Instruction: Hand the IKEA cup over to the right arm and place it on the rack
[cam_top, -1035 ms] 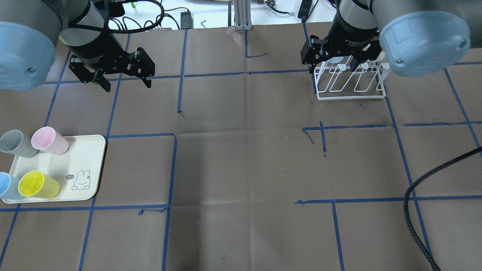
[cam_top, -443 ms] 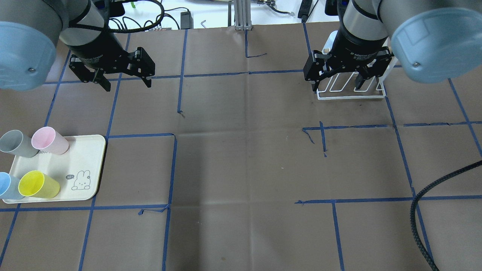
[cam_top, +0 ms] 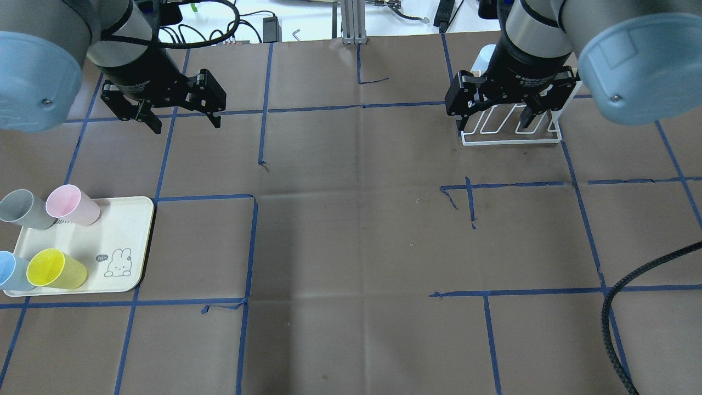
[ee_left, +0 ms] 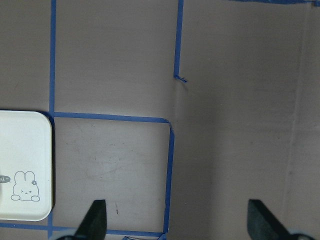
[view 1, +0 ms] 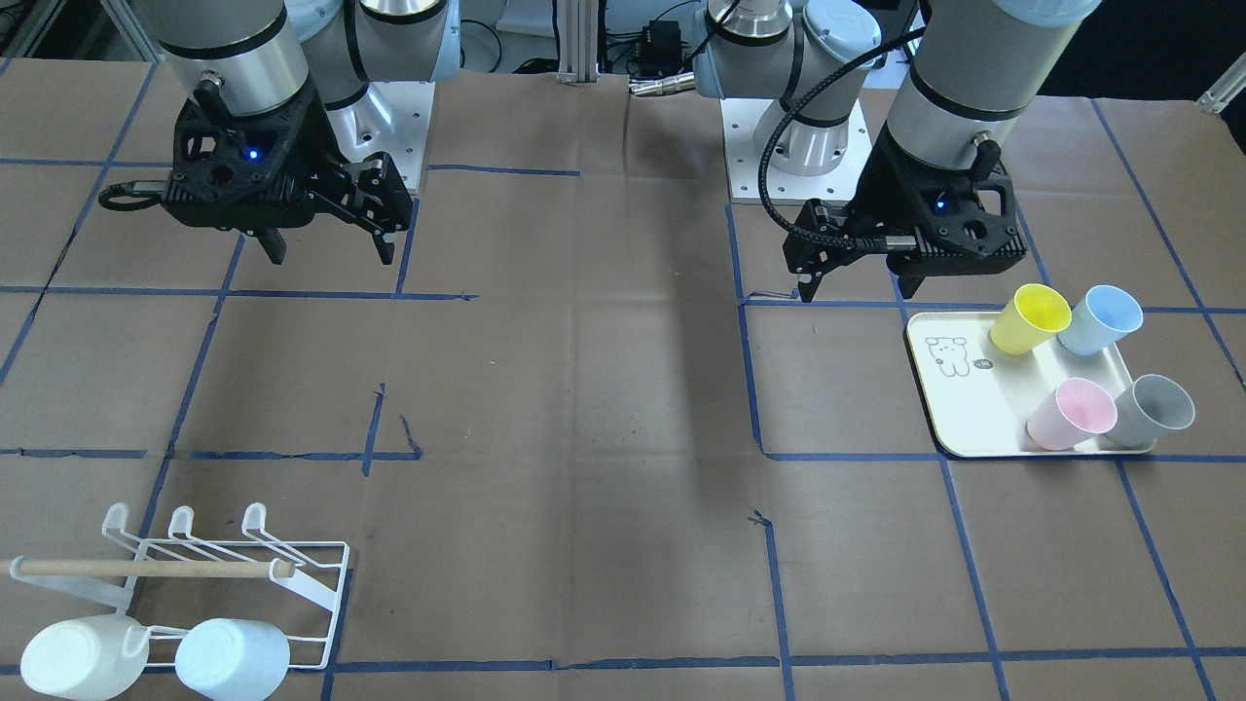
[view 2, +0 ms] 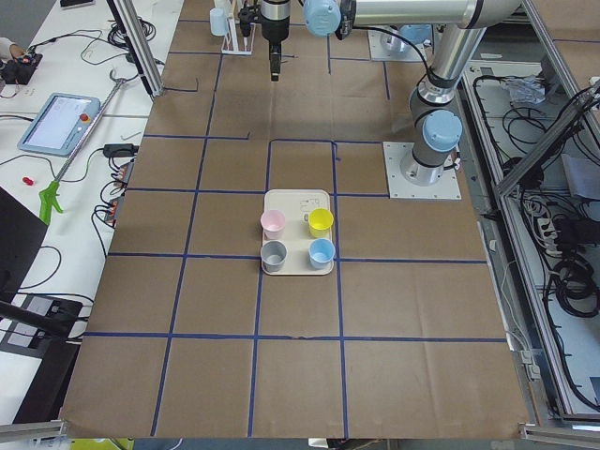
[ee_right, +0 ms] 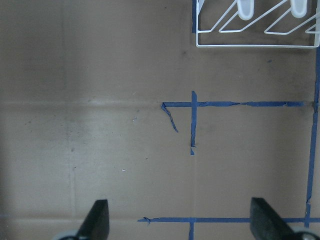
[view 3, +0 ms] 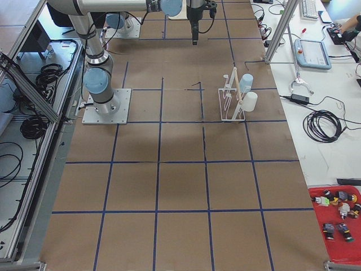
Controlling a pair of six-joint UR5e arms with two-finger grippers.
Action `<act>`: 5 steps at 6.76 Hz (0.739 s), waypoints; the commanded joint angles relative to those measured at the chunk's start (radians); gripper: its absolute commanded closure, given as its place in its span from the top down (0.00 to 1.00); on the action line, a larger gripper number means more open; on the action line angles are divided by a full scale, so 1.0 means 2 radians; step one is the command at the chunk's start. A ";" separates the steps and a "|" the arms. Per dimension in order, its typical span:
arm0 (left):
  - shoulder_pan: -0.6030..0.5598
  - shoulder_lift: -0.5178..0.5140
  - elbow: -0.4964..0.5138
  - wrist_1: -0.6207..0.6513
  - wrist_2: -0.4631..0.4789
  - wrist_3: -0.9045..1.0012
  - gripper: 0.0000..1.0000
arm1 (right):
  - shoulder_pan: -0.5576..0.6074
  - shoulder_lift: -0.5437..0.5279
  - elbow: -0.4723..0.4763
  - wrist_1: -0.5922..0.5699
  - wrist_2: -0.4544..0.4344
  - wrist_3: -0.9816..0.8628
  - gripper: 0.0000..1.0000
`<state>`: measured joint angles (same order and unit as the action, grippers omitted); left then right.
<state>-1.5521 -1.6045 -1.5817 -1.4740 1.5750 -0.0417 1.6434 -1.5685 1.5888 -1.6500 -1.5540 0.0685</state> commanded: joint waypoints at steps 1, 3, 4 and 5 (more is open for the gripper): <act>0.001 -0.001 -0.001 0.000 0.000 0.001 1.00 | 0.001 0.000 0.000 -0.001 0.000 0.000 1.00; 0.001 0.000 -0.001 0.001 0.000 0.002 1.00 | 0.001 0.000 -0.001 -0.002 0.000 0.000 1.00; 0.001 0.000 -0.001 0.000 0.000 0.002 1.00 | 0.001 0.000 -0.001 -0.002 -0.001 0.000 1.00; 0.002 0.000 -0.001 0.001 0.000 0.008 1.00 | 0.001 0.000 0.000 -0.002 -0.001 -0.001 1.00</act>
<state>-1.5493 -1.6046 -1.5845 -1.4734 1.5754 -0.0347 1.6444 -1.5693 1.5882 -1.6535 -1.5552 0.0679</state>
